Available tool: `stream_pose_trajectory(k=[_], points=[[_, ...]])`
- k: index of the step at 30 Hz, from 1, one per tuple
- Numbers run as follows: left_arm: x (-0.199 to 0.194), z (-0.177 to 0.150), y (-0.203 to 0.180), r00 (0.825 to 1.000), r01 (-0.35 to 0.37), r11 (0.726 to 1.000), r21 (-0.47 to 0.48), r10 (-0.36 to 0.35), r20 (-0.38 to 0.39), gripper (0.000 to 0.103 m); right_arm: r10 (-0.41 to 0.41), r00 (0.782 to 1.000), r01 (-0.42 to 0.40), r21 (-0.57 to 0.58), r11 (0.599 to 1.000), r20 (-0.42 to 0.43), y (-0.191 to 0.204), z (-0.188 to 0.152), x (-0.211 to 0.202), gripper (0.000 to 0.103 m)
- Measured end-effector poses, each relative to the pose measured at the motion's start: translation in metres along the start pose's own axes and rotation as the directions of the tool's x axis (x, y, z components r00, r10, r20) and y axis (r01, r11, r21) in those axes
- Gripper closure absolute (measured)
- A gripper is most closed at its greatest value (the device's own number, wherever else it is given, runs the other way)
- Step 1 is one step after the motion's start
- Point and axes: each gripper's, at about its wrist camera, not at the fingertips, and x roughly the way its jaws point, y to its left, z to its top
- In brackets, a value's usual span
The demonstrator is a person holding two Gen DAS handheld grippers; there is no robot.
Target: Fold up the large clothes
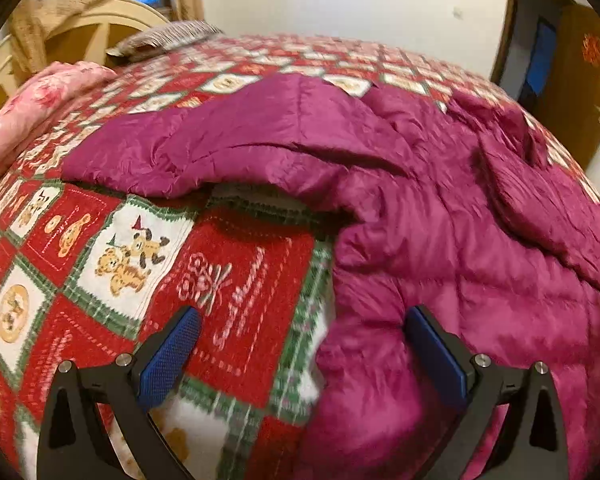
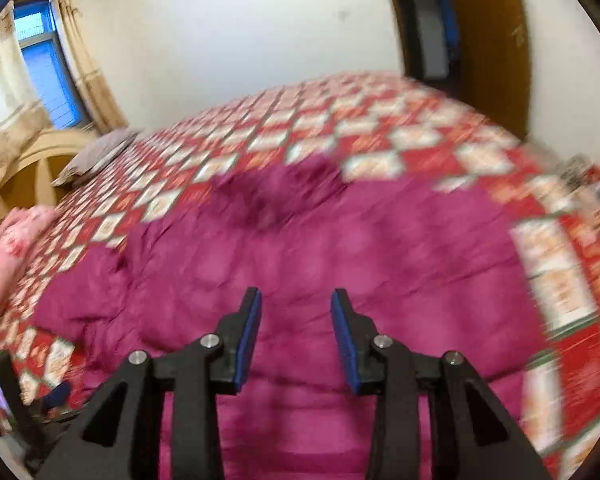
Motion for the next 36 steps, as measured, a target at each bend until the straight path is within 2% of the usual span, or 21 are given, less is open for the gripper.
stream_pose_trajectory(k=[1,4,5,7,10,14,16,18,20,24,27,29,31,33,34,36], points=[[-0.009,0.004,-0.002,0.999,0.034,0.999,0.008,-0.034,-0.004,0.001,-0.031,0.999,0.031,0.000,1.000,0.023,-0.011,0.005,-0.006,0.063],[-0.037,0.019,-0.013,0.993,0.076,0.997,0.009,-0.077,0.089,0.001,-0.152,0.985,0.151,0.019,0.988,0.084,-0.044,0.016,-0.019,0.063],[-0.046,0.029,-0.022,0.988,0.082,0.996,0.021,-0.084,0.128,0.001,-0.186,0.979,0.184,0.031,0.982,0.080,-0.054,0.019,-0.016,0.063],[-0.049,0.045,-0.043,0.983,0.089,0.994,0.069,-0.099,0.152,0.001,-0.226,0.972,0.223,0.059,0.973,0.061,-0.073,0.022,-0.004,0.063],[-0.039,0.068,-0.082,0.981,0.058,0.988,0.143,-0.083,0.177,0.001,-0.264,0.964,0.262,0.066,0.963,0.022,-0.084,0.019,0.017,0.063],[-0.001,0.087,-0.126,0.987,-0.002,0.977,0.214,-0.033,0.157,0.001,-0.263,0.963,0.267,0.081,0.960,-0.052,-0.095,0.003,0.044,0.063],[0.027,0.088,-0.141,0.991,-0.069,0.970,0.234,0.040,0.127,0.001,-0.279,0.956,0.284,0.048,0.958,-0.085,-0.095,-0.008,0.059,0.060],[0.050,0.081,-0.146,0.994,-0.094,0.966,0.241,0.076,0.082,0.001,-0.273,0.957,0.278,0.038,0.960,-0.103,-0.096,-0.013,0.061,0.054],[0.062,0.069,-0.145,0.994,-0.093,0.968,0.232,0.075,0.085,0.001,-0.269,0.958,0.273,0.027,0.962,-0.101,-0.095,-0.014,0.060,0.049],[0.064,0.071,-0.142,0.996,-0.069,0.972,0.223,0.053,0.077,0.001,-0.294,0.951,0.294,-0.009,0.956,-0.094,-0.088,-0.016,0.064,0.041],[0.057,0.076,-0.120,0.999,0.025,0.989,0.149,-0.032,0.044,0.001,-0.330,0.940,0.328,-0.036,0.944,-0.086,-0.083,-0.018,0.065,0.037],[0.033,0.078,-0.090,0.994,0.064,0.997,0.040,-0.067,0.088,0.001,-0.337,0.938,0.335,-0.031,0.942,-0.085,-0.084,-0.018,0.066,0.034],[0.013,0.082,-0.057,0.987,0.097,0.994,-0.054,-0.089,0.135,0.001,-0.316,0.945,0.316,-0.007,0.949,-0.086,-0.090,-0.017,0.065,0.033],[-0.004,0.085,-0.009,0.981,0.079,0.982,-0.172,-0.046,0.186,0.001,-0.301,0.950,0.303,0.009,0.953,-0.086,-0.092,-0.017,0.064,0.031],[-0.012,0.085,0.022,0.979,0.036,0.966,-0.257,0.017,0.203,0.001,-0.300,0.950,0.302,0.011,0.953,-0.086,-0.093,-0.017,0.064,0.031],[-0.017,0.085,0.077,0.969,-0.040,0.909,-0.414,0.136,0.204,0.001,-0.308,0.947,0.310,0.004,0.951,-0.086,-0.090,-0.017,0.065,0.031]])
